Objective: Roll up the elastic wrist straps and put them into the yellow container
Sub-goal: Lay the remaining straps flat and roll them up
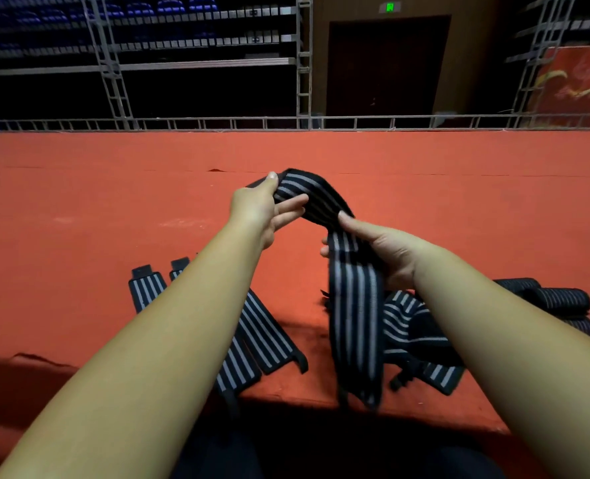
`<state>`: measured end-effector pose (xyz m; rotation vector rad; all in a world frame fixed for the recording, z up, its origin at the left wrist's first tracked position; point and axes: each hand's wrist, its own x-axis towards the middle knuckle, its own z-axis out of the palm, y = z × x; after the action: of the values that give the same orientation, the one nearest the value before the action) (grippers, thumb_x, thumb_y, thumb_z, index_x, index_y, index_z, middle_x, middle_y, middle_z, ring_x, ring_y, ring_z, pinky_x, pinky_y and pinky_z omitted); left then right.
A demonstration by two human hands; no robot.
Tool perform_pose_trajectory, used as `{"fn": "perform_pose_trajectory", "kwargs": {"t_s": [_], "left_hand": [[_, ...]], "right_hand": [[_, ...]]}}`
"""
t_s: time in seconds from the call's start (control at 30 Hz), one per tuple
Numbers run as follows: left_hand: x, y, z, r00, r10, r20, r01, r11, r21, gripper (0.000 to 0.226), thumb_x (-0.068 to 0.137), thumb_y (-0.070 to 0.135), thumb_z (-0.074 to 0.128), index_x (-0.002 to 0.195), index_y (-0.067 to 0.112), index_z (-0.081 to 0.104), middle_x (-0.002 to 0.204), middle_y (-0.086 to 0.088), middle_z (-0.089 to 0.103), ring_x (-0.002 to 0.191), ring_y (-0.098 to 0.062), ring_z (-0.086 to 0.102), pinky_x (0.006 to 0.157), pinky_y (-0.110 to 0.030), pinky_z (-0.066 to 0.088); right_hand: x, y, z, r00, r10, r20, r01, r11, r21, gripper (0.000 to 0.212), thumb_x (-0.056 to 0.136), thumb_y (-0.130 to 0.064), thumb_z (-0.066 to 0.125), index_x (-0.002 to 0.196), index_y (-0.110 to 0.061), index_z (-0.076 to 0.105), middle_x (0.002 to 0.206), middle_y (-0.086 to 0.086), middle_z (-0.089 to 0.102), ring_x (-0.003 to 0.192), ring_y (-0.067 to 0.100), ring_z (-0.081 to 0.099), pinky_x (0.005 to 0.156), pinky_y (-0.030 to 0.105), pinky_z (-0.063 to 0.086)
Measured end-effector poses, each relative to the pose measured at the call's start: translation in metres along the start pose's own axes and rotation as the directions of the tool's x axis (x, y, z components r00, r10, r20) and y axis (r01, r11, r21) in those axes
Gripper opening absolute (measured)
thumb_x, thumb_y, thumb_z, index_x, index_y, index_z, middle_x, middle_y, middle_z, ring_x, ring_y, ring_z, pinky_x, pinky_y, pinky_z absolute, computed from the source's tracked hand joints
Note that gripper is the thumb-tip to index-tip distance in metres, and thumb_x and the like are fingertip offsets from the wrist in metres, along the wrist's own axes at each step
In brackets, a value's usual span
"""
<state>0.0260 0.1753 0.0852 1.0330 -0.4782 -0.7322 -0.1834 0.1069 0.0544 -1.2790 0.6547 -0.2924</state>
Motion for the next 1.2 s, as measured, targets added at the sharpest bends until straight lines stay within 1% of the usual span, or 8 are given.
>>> {"fn": "perform_pose_trajectory", "kwargs": {"t_s": [0.1,0.2,0.27,0.37,0.5,0.73,0.93,1.2], "left_hand": [[0.01,0.002,-0.004,1.0,0.005,-0.02,-0.006,0.999,-0.035,0.063,0.113,0.028,0.058,0.162,0.001,0.028,0.163,-0.022,0.043,0.086,-0.036,0.083,0.085,-0.053,0.068],[0.015,-0.001,-0.01,0.995,0.086,-0.057,-0.081,0.993,0.083,0.069,0.114,0.03,0.056,0.168,0.009,0.018,0.163,-0.015,0.044,0.091,-0.029,0.083,0.101,-0.053,0.062],[0.015,-0.006,-0.016,0.984,0.166,-0.069,-0.149,0.967,0.207,0.051,0.113,0.027,0.055,0.158,0.011,0.036,0.15,-0.005,0.055,0.096,-0.026,0.082,0.091,-0.043,0.06],[0.02,-0.012,-0.03,0.954,0.29,-0.073,-0.238,0.883,0.404,0.005,0.108,0.026,0.058,0.113,0.027,0.057,0.12,-0.005,0.07,0.107,-0.034,0.076,0.081,-0.038,0.057],[0.023,-0.017,-0.053,0.934,0.355,-0.042,-0.27,0.779,0.566,0.007,0.109,0.023,0.059,0.116,0.025,0.058,0.107,0.006,0.066,0.102,-0.021,0.066,0.088,-0.036,0.054],[0.026,-0.029,-0.089,0.946,0.325,-0.004,-0.256,0.753,0.607,0.007,0.107,0.024,0.065,0.112,0.019,0.063,0.11,-0.002,0.067,0.096,-0.021,0.066,0.093,-0.043,0.059],[0.027,-0.031,-0.106,0.963,0.269,-0.025,-0.207,0.793,0.573,0.006,0.101,0.025,0.073,0.099,0.022,0.07,0.104,-0.003,0.076,0.095,-0.025,0.074,0.095,-0.052,0.064],[0.028,-0.033,-0.122,0.969,0.246,-0.028,-0.187,0.802,0.568,0.006,0.104,0.026,0.073,0.103,0.022,0.068,0.104,-0.001,0.076,0.085,-0.017,0.074,0.065,-0.032,0.056]], "right_hand": [[0.003,0.008,0.0,0.999,0.029,0.045,-0.022,0.989,-0.147,0.019,0.103,-0.023,0.069,0.116,-0.009,0.073,0.109,0.011,0.079,0.092,0.025,0.077,0.106,0.049,0.056],[0.009,0.017,0.003,0.995,0.078,0.059,-0.068,0.984,-0.162,0.019,0.104,-0.017,0.066,0.118,-0.005,0.071,0.103,0.016,0.079,0.092,0.031,0.076,0.109,0.056,0.053],[0.013,0.024,0.005,0.994,0.097,0.057,-0.085,0.979,-0.185,0.017,0.102,-0.018,0.068,0.118,-0.011,0.069,0.104,0.014,0.078,0.089,0.03,0.076,0.101,0.055,0.056],[0.018,0.036,0.008,0.984,0.148,0.1,-0.117,0.957,-0.265,0.013,0.102,-0.018,0.066,0.114,-0.016,0.071,0.1,0.011,0.078,0.086,0.026,0.077,0.087,0.045,0.062],[0.027,0.048,0.018,0.984,0.142,0.103,-0.109,0.955,-0.275,0.018,0.106,-0.014,0.059,0.121,-0.016,0.069,0.093,0.007,0.078,0.076,0.02,0.077,0.067,0.032,0.063],[0.037,0.066,0.04,0.985,0.144,0.095,-0.116,0.96,-0.255,0.039,0.107,0.0,0.046,0.142,-0.001,0.062,0.104,0.014,0.077,0.08,0.022,0.079,0.065,0.033,0.065],[0.051,0.08,0.051,0.989,0.125,0.081,-0.106,0.972,-0.209,0.035,0.108,0.005,0.042,0.127,-0.005,0.069,0.102,0.012,0.08,0.084,0.021,0.081,0.07,0.036,0.066],[0.074,0.084,0.054,0.995,0.098,-0.017,-0.1,0.976,-0.194,0.052,0.104,0.01,0.038,0.134,-0.019,0.068,0.116,0.015,0.081,0.098,0.03,0.082,0.075,0.041,0.065]]}}
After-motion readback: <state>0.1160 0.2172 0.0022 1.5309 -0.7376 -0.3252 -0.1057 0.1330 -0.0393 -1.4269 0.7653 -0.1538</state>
